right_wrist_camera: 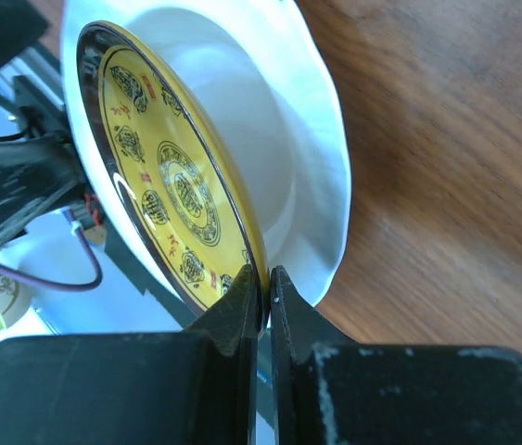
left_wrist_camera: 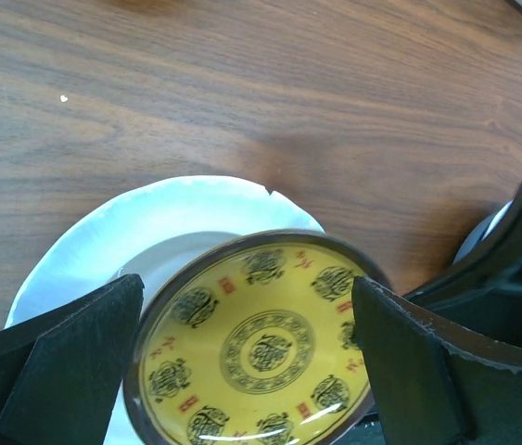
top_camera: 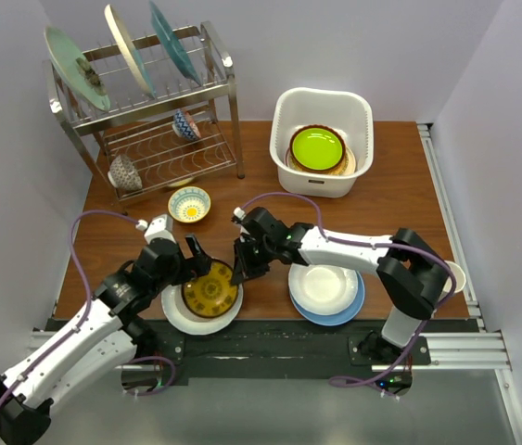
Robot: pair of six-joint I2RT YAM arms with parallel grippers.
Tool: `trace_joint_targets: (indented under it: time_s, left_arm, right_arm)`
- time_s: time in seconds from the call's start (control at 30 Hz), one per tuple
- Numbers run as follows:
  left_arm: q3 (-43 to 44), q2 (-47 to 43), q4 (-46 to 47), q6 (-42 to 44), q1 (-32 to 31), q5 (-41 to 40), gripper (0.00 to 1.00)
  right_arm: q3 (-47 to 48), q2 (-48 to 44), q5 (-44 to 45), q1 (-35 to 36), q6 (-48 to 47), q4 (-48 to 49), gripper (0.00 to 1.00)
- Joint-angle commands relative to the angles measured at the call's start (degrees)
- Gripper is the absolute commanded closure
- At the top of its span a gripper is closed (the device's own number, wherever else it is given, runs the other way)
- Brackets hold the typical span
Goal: Place the plates into the plastic bin on the countertop
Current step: Pick up the plate from the corner of the board, then place the plate in the plastic bin.
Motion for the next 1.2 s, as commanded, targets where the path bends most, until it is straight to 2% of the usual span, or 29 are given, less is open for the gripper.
trace_joint_targets:
  time_s: [0.0, 0.2, 0.73, 1.17]
  left_arm:
    - [0.5, -0.8, 0.2, -0.9, -0.1, -1.8, 0.00]
    - [0.4, -1.2, 0.1, -0.9, -0.1, -1.8, 0.00]
    - [-0.2, 1.6, 1.5, -0.2, -0.1, -0.3, 0.00]
    - [-0.6, 6.8, 3.7, 0.8, -0.1, 2.1, 0.00]
  right_arm:
    - [1.3, -3.6, 0.4, -1.4, -1.5, -0.5, 1.00]
    - [0.4, -4.6, 0.5, -4.2, -2.9, -2.0, 1.00]
    - [-0.8, -10.4, 0.5, -16.8, -8.1, -6.7, 1.00]
    - [3.2, -11.3, -2.6, -25.6, -10.3, -7.7, 1.00]
